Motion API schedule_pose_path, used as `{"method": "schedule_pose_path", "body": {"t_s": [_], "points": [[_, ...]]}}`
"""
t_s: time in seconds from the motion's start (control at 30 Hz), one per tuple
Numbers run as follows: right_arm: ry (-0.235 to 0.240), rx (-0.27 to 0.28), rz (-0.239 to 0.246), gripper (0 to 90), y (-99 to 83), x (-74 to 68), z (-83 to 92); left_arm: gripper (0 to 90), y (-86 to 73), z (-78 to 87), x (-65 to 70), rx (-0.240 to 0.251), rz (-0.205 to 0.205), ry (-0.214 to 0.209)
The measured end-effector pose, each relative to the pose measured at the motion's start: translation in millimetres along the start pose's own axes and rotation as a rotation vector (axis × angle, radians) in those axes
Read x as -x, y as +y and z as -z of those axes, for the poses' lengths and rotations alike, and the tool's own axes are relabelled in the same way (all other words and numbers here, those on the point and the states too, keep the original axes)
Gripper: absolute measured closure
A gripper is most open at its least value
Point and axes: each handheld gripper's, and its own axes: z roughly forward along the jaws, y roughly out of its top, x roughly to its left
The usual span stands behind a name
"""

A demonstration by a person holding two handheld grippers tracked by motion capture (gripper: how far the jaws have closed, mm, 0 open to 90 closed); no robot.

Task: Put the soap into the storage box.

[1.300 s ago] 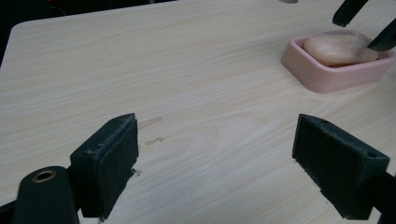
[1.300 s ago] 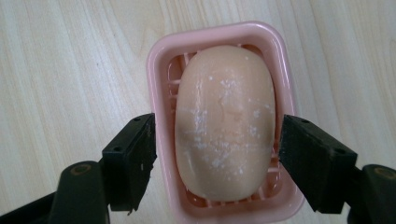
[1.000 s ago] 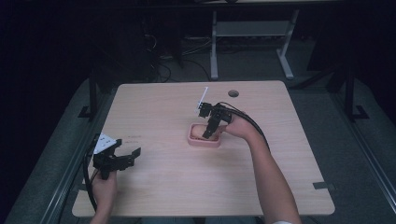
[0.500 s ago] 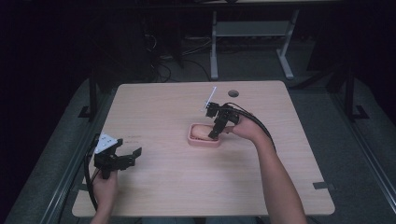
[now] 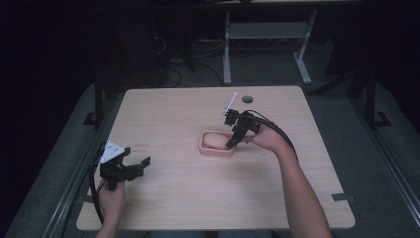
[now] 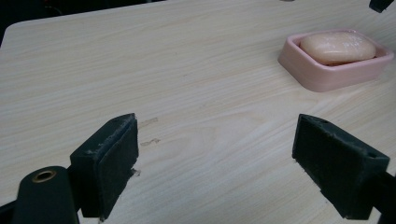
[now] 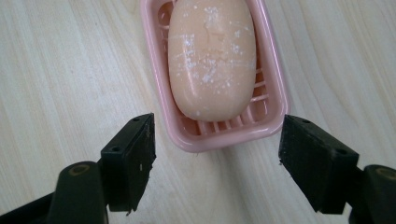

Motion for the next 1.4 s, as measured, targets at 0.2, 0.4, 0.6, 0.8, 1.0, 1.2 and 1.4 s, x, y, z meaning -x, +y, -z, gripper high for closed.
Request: {"method": "schedule_pose_path", "body": {"t_s": [0.2,0.4,0.6,0.8,1.0,1.2,1.4], "points": [[0.001,-0.011,-0.008,26.6,-4.4,-1.0,3.3,14.2,-0.1,-0.5,0.4,-0.005,-0.002,0.0],[-0.005,-0.006,-0.007,26.6,-7.9,-2.9,7.8,14.2,-0.1,-0.4,0.0,-0.007,-0.003,0.001],[-0.001,0.0,-0.023,26.6,-17.3,-1.5,9.8,14.2,-0.1,-0.4,0.1,-0.003,-0.003,0.001],[-0.007,0.009,-0.031,26.5,-26.0,-3.8,11.5,14.2,-0.1,-0.4,0.2,-0.005,-0.002,0.002],[-0.008,0.014,-0.033,26.2,-31.4,-6.8,13.6,14.2,-0.1,-0.6,0.8,-0.001,-0.003,0.002],[-0.008,0.025,-0.048,26.2,-43.0,-7.9,13.9,14.2,0.3,-0.6,1.2,-0.004,-0.008,0.002],[-0.008,0.029,-0.054,26.1,-50.8,-9.8,13.6,14.2,0.2,-0.6,1.4,-0.004,-0.008,0.002]]}}
